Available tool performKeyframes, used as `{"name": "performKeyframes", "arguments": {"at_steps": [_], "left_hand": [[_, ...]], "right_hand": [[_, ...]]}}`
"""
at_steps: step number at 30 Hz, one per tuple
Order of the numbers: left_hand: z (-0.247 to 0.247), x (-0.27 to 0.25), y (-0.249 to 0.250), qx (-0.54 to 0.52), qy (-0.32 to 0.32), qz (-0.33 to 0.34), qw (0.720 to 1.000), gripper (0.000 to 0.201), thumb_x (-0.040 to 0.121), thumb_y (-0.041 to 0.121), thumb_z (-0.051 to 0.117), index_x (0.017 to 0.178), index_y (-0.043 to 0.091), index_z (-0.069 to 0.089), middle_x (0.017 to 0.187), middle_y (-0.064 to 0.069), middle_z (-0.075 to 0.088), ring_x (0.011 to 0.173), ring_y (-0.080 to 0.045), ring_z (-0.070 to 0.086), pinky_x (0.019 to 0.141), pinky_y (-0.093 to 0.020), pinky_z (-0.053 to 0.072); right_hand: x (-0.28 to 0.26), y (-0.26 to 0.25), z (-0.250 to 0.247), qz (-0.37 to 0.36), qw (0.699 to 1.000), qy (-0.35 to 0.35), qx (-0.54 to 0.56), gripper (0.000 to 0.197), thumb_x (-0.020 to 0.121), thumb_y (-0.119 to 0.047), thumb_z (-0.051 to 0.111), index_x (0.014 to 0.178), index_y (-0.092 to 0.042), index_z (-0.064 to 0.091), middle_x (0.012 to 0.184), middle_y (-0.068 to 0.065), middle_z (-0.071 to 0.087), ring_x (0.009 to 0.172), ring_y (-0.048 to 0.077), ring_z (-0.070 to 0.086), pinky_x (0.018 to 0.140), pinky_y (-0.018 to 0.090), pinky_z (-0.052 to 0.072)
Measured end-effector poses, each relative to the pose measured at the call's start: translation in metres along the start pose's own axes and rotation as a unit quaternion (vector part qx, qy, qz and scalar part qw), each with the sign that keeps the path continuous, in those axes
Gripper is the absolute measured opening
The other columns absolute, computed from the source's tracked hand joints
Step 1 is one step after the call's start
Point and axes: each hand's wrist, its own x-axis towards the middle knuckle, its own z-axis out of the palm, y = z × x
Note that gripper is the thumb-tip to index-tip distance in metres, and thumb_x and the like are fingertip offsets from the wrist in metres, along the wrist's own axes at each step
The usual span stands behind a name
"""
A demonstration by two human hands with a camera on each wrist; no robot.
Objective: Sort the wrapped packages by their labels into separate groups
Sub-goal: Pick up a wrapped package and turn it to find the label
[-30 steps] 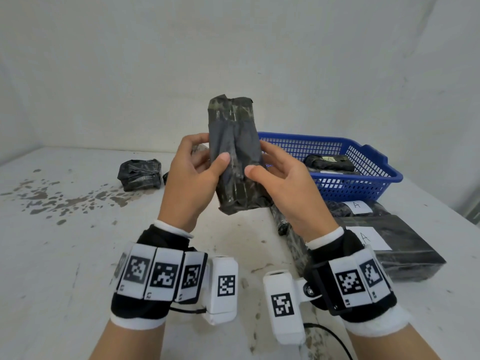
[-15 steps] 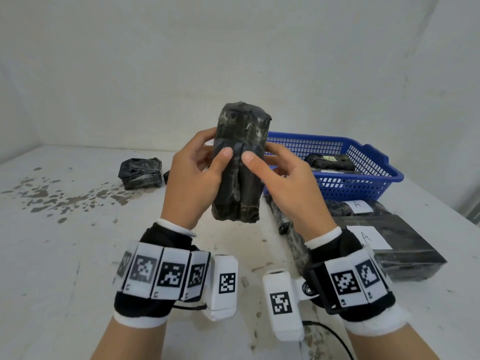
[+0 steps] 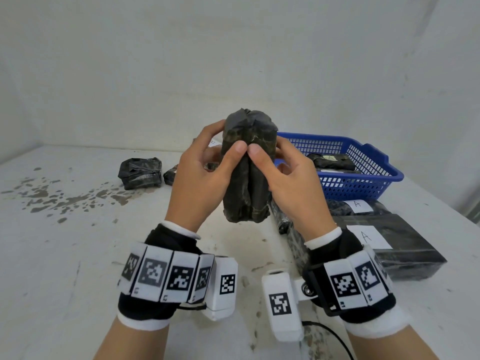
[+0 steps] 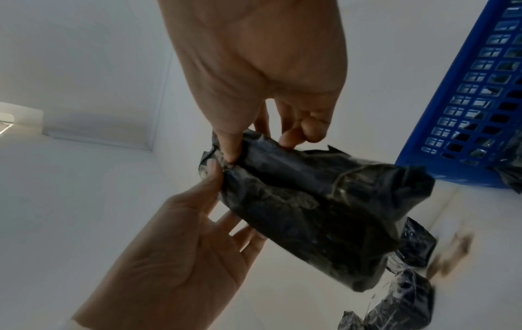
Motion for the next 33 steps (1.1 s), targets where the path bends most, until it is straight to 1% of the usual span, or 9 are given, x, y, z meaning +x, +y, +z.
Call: {"name": "performKeyframes", "arguments": {"at_steps": [2, 4, 7, 11, 19, 22, 27, 30, 33], "left_hand": [[0.0016, -0.001, 0.0011, 0.001, -0.008, 0.004, 1.0, 0.032, 0.094, 0.024, 0.061, 0.125, 0.025, 0.056, 0.09, 0.008, 0.074, 0.085, -0.004, 0.07, 0.065, -0.02, 0.054], [0.0023, -0.0012, 0.0012, -0.01, -0.009, -0.002, 1.0, 0.032, 0.094, 0.026, 0.06, 0.126, 0.023, 0.055, 0.091, 0.002, 0.075, 0.087, -0.007, 0.071, 0.071, -0.021, 0.054], [0.0006, -0.0002, 0.0001, -0.035, -0.009, -0.003, 0.999, 0.032, 0.094, 0.031, 0.059, 0.124, 0.022, 0.056, 0.095, -0.004, 0.076, 0.093, -0.017, 0.071, 0.084, -0.038, 0.057], [-0.0004, -0.0002, 0.0001, -0.055, -0.011, -0.004, 0.998, 0.026, 0.095, 0.031, 0.058, 0.119, 0.021, 0.06, 0.094, -0.009, 0.074, 0.091, -0.023, 0.071, 0.088, -0.046, 0.056], [-0.0003, 0.0004, 0.0012, -0.089, -0.014, -0.012, 0.996, 0.017, 0.1, 0.017, 0.05, 0.109, 0.02, 0.064, 0.084, 0.013, 0.072, 0.08, 0.0, 0.067, 0.068, -0.013, 0.049], [-0.0003, 0.0003, 0.0007, -0.1, -0.01, -0.018, 0.995, 0.015, 0.099, 0.018, 0.051, 0.104, 0.017, 0.065, 0.08, 0.011, 0.072, 0.076, -0.001, 0.067, 0.061, -0.013, 0.049], [0.001, 0.0, -0.0004, -0.097, -0.016, -0.008, 0.995, 0.014, 0.099, 0.015, 0.051, 0.098, 0.013, 0.065, 0.083, 0.003, 0.071, 0.08, -0.008, 0.067, 0.071, -0.019, 0.052], [0.0006, -0.0005, 0.0031, -0.102, -0.007, -0.033, 0.994, 0.025, 0.101, 0.026, 0.045, 0.096, 0.014, 0.067, 0.083, 0.005, 0.068, 0.074, -0.003, 0.066, 0.061, -0.018, 0.053], [-0.0021, 0.0015, 0.0026, -0.117, -0.001, -0.085, 0.989, 0.019, 0.1, 0.026, 0.049, 0.104, 0.013, 0.063, 0.085, 0.002, 0.071, 0.073, -0.008, 0.069, 0.061, -0.024, 0.057]], "right_hand": [[-0.0003, 0.0004, 0.0003, 0.001, 1.0, 0.001, 0.011, 0.043, 0.094, -0.041, 0.064, 0.133, -0.023, 0.06, 0.116, -0.005, 0.07, 0.083, 0.022, 0.073, 0.073, 0.034, 0.062], [-0.0003, 0.0004, -0.0005, 0.007, 1.0, 0.0, 0.025, 0.042, 0.093, -0.041, 0.064, 0.131, -0.025, 0.06, 0.116, -0.004, 0.069, 0.068, 0.006, 0.067, 0.06, 0.019, 0.054], [-0.0012, -0.0036, -0.0013, 0.004, 0.999, -0.011, 0.053, 0.039, 0.092, -0.038, 0.065, 0.129, -0.03, 0.058, 0.115, -0.003, 0.068, 0.061, -0.001, 0.064, 0.052, 0.014, 0.049], [-0.002, -0.0082, 0.0, 0.025, 0.994, -0.022, 0.106, 0.043, 0.085, -0.052, 0.06, 0.123, -0.032, 0.06, 0.118, 0.001, 0.068, 0.074, 0.017, 0.075, 0.059, 0.027, 0.057], [0.0006, -0.0021, 0.001, 0.015, 0.99, -0.026, 0.141, 0.038, 0.096, -0.029, 0.065, 0.133, -0.023, 0.06, 0.125, 0.005, 0.066, 0.105, 0.023, 0.071, 0.086, 0.046, 0.061], [-0.0004, -0.0042, 0.0006, 0.002, 0.989, -0.03, 0.145, 0.032, 0.096, -0.024, 0.064, 0.128, -0.02, 0.062, 0.121, 0.003, 0.068, 0.103, 0.018, 0.071, 0.085, 0.045, 0.061], [0.0004, -0.0021, -0.0009, -0.02, 0.988, -0.014, 0.149, 0.024, 0.095, -0.022, 0.066, 0.119, -0.017, 0.066, 0.118, 0.004, 0.069, 0.107, 0.018, 0.069, 0.092, 0.046, 0.059], [-0.0007, -0.0017, -0.0011, -0.034, 0.987, -0.018, 0.158, 0.023, 0.092, -0.012, 0.069, 0.115, -0.016, 0.065, 0.123, 0.009, 0.065, 0.093, 0.013, 0.07, 0.081, 0.03, 0.061], [-0.0026, -0.0016, -0.0002, -0.054, 0.986, -0.028, 0.153, 0.029, 0.087, -0.009, 0.073, 0.111, -0.022, 0.066, 0.144, -0.001, 0.05, 0.111, 0.02, 0.067, 0.082, 0.024, 0.056]]}}
